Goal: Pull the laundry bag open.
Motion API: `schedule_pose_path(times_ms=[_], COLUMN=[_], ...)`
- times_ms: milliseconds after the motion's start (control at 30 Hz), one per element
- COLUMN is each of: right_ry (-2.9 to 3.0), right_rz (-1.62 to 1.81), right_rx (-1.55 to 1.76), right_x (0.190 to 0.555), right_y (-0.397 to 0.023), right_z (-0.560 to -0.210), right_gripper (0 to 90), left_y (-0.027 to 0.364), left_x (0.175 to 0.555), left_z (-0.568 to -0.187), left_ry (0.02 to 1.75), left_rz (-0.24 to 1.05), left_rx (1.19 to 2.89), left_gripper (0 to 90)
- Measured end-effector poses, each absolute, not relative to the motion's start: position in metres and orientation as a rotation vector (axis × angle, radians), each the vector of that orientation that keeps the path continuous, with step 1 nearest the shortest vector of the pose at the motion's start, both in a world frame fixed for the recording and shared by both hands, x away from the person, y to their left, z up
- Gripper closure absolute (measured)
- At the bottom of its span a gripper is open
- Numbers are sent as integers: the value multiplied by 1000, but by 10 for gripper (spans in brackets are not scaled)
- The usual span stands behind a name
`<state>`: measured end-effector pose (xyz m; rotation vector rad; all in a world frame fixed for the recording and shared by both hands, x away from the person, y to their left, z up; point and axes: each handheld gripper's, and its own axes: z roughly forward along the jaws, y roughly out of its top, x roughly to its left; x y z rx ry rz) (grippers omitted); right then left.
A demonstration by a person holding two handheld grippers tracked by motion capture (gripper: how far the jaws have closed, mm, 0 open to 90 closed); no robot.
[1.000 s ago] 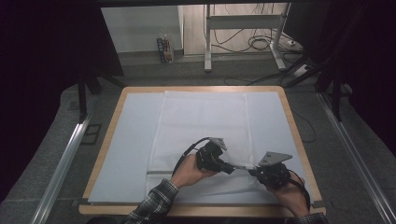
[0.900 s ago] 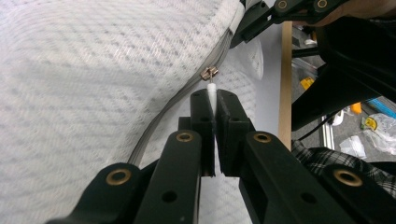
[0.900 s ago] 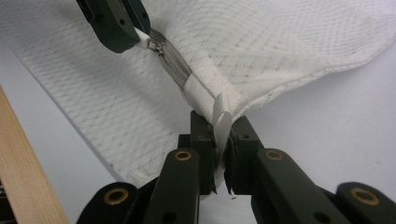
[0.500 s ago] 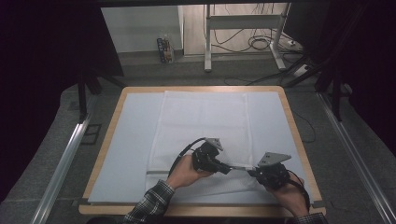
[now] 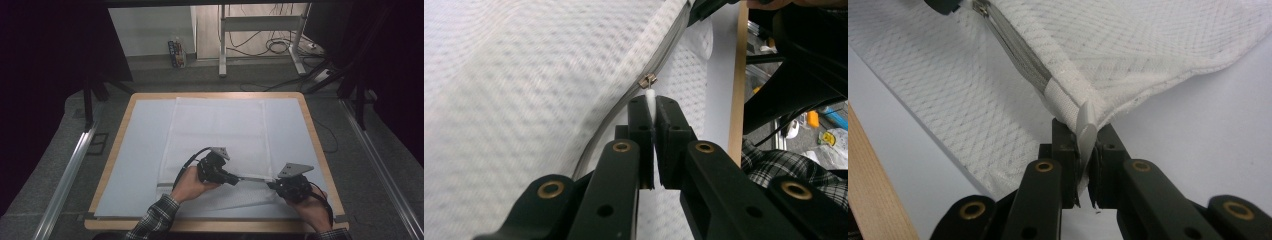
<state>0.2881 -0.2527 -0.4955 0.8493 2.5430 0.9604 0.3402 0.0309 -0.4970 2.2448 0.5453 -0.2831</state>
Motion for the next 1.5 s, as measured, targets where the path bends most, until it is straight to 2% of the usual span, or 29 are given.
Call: schedule_pose_path(times_ms=[1500], right_ry=[2542], right_rz=[955], right_rx=[860], right_x=[288], right_y=[-255], right_z=[-498], right_gripper=[820], left_y=[85], left_x=[328], left_z=[-502], left_ry=[634], left_rz=[-255], left_rx=[2208], left_gripper=[875])
